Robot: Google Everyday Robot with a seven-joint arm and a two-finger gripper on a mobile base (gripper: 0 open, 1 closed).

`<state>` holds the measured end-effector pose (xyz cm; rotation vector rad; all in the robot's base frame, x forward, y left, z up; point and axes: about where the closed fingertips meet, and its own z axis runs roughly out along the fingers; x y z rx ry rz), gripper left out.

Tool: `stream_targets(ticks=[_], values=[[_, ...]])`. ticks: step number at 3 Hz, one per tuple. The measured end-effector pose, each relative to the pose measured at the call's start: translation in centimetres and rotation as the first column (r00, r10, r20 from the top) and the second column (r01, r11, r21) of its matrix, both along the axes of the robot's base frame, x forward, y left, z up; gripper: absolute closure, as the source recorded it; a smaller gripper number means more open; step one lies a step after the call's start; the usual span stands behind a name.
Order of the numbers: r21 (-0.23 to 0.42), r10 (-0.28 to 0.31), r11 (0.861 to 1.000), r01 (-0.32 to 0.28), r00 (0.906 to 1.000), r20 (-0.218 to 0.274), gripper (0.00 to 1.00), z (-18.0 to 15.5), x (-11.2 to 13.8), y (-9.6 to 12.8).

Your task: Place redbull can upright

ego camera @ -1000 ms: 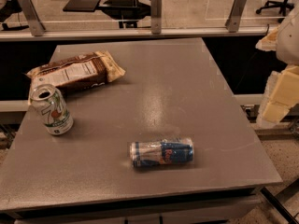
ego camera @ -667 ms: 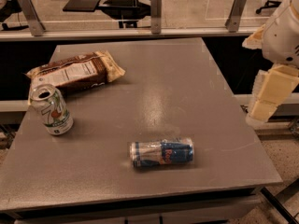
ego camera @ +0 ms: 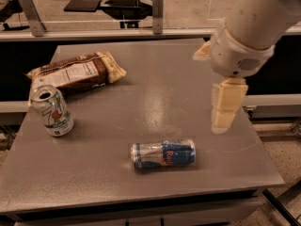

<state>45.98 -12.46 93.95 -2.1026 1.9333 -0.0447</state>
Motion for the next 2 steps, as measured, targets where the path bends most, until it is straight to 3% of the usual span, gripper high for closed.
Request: stream_targets(ticks=[1, 2], values=[[-0.037, 0.183, 0.982, -0.183, 0.9831, 0.003, 0.0, -1.3, 0.3, 3.2], [-0.067, 0.348, 0.935, -0.348, 0.9375, -0.009, 0.0, -2.1, 0.4, 5.6]])
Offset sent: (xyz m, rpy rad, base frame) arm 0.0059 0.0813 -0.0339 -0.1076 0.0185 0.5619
